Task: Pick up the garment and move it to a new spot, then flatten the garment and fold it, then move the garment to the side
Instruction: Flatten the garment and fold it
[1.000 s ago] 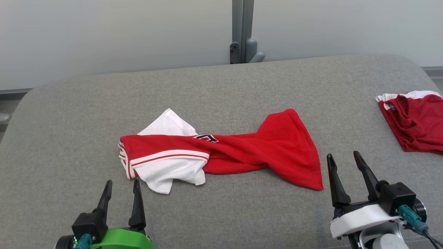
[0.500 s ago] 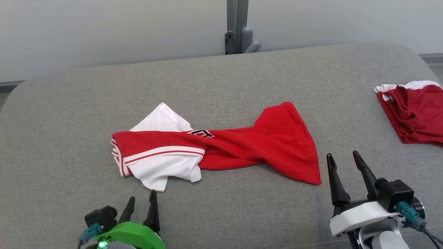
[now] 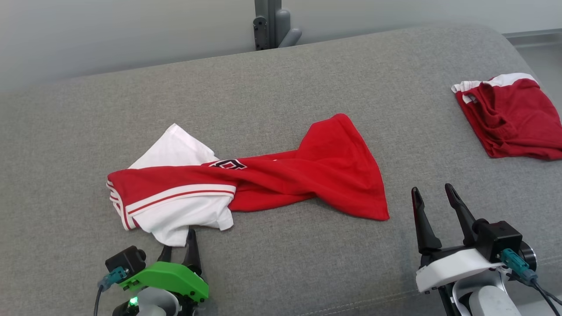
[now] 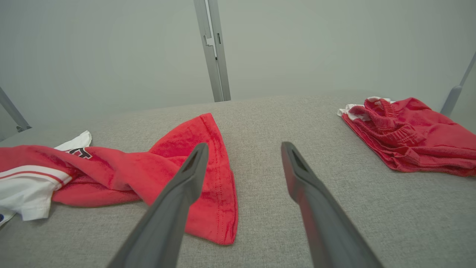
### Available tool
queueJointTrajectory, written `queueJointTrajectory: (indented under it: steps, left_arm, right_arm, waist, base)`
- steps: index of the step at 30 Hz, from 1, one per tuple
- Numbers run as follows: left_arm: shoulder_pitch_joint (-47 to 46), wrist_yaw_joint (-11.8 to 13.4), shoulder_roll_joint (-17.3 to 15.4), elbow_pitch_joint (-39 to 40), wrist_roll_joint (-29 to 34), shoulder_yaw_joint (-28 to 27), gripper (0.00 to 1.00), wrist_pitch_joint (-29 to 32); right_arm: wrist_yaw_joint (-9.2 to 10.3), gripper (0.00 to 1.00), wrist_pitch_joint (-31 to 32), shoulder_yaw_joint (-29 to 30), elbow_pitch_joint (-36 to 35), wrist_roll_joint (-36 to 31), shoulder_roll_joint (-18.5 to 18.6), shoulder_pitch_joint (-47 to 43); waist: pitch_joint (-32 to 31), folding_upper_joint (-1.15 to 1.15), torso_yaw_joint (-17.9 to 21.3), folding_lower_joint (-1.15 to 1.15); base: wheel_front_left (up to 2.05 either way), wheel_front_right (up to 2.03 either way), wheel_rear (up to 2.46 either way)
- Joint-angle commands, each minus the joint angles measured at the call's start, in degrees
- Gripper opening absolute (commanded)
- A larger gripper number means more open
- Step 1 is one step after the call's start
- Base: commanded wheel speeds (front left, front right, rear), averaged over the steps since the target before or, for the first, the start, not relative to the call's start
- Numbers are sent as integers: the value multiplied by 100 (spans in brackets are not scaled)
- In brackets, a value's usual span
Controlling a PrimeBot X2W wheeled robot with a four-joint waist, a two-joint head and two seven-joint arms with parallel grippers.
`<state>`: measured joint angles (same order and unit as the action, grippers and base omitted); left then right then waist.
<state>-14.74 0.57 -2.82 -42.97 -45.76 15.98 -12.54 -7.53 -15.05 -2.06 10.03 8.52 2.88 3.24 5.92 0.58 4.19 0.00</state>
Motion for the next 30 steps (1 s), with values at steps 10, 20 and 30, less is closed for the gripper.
queueJointTrajectory:
  steps: [10, 20, 30]
  left_arm:
    - [-274, 115, 5, -577, -434, 150, 0, -134]
    - [-105, 6, -25, -289, -327, 123, 0, -261]
    - [342, 109, -56, 619, 20, -97, 0, -267]
  right_arm:
    - [9, 100, -20, -8, 132, -57, 4, -34]
    - [9, 100, -19, 11, 1502, 331, 4, 258]
    - [9, 100, -20, -30, 2903, 699, 8, 979]
  waist:
    - [51, -58, 112, 0]
    - [24, -58, -251, 0]
    - [92, -58, -688, 0]
  base:
    - [0, 0, 0]
    - [0, 0, 0]
    - [0, 0, 0]
